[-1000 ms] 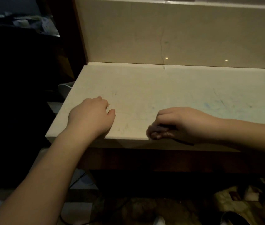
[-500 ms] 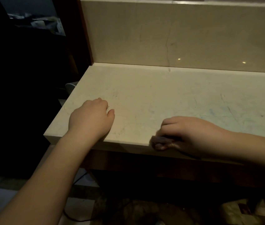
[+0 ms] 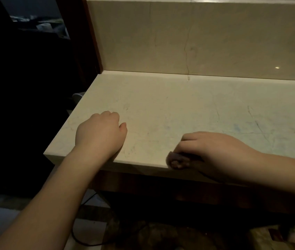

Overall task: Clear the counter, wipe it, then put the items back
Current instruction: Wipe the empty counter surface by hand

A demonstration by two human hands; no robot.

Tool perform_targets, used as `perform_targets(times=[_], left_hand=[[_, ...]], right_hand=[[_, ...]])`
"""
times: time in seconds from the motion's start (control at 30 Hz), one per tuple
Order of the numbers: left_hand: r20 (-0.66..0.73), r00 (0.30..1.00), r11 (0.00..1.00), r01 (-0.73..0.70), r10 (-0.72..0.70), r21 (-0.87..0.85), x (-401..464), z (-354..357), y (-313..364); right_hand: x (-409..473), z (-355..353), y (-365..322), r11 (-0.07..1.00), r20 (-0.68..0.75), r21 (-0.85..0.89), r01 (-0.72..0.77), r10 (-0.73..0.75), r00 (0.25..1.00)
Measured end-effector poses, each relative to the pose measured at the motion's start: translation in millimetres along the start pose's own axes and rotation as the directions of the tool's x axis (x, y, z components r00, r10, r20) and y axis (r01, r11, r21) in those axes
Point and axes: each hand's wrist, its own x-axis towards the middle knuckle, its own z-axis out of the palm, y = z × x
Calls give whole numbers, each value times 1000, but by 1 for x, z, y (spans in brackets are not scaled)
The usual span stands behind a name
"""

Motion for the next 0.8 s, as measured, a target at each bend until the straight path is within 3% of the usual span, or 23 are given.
perform_targets(times=[0.23, 0.47, 0.57, 0.7, 0.8], left_hand=[[29, 999, 1000, 22, -23, 12, 6, -4, 2], [-2, 1000, 1000, -4, 4, 23, -1, -3, 1], [-9, 1000, 999, -11, 11, 30, 0, -4, 3], [24, 1000, 1000, -1, 1, 22, 4, -5, 4], [30, 1000, 1000, 3, -4, 29, 5, -6, 3]], right_hand=[[85, -4, 39, 970, -83, -74, -232, 226, 971], [24, 0, 18, 999, 36, 16, -30, 29, 999], [46, -3, 34, 995, 2, -10, -97, 97, 995], [106, -13, 79, 936, -73, -109, -335, 329, 941], [108, -10, 75, 947, -69, -97, -305, 299, 952]])
